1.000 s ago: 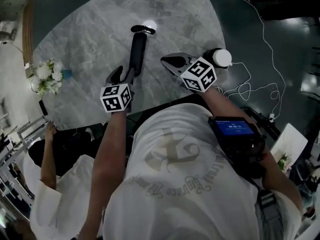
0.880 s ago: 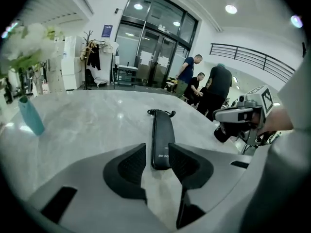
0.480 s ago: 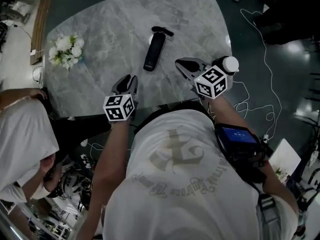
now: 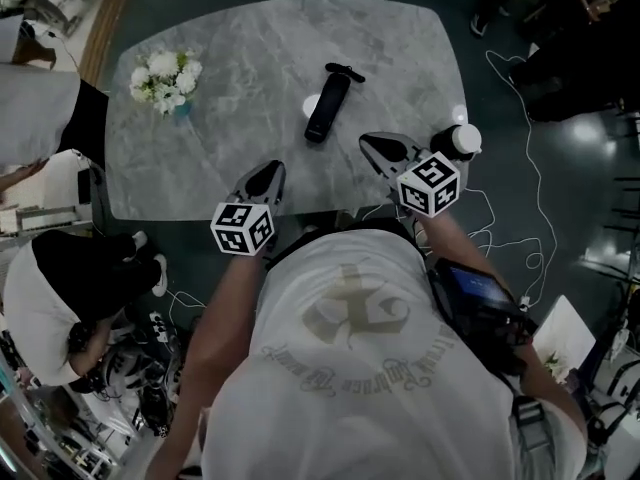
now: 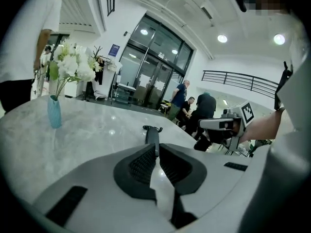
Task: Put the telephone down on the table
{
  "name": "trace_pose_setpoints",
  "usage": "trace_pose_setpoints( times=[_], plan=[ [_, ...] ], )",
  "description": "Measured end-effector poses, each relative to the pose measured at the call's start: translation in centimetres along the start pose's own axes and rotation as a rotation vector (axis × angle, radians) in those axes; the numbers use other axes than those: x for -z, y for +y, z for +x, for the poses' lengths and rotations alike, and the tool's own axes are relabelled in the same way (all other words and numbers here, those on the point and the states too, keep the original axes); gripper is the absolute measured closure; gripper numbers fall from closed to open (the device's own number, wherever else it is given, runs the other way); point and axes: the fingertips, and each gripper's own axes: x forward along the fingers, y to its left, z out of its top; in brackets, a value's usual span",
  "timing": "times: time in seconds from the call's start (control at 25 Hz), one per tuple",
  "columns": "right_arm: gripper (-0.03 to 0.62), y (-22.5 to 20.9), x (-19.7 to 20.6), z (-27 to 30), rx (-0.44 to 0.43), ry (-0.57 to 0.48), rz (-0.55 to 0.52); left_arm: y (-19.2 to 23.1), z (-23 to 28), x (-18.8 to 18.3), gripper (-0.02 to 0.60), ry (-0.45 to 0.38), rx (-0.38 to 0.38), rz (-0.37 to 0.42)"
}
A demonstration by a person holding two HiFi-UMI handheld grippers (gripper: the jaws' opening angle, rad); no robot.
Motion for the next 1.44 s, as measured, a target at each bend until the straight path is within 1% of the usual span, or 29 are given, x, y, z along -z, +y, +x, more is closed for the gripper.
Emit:
trace_pose_setpoints(
  times=[0.16, 0.52, 0.88, 1.04, 1.44],
  plan=[
    [0.579, 2.2, 1.0, -0.9, 0.007, -0.020, 0.004, -0.8, -1.6, 1.1, 0.568, 0.001, 0.018, 0.008],
    [0.579, 6.7, 3.1, -3.1, 0.010, -0.042, 0.023, -2.5, -4.6, 3.1, 0.568, 0.010, 0.074, 0.013],
    [0.579, 7.9, 4.2, -4.6, 0.051, -0.048, 0.035, -3.9, -5.2, 4.6, 0.569, 0.025, 0.125, 0.018],
    [0.579, 8.6, 4.3, -5.1, 0.062, -0.051, 0.030, -4.4, -5.7, 4.7, 0.569, 0.019, 0.142, 0.025],
    [0.579, 10.2, 4.6, -6.0, 0.067, -0.044, 0.021, -5.2, -6.8, 5.5, 0.569, 0.026, 0.151, 0.022]
  ],
)
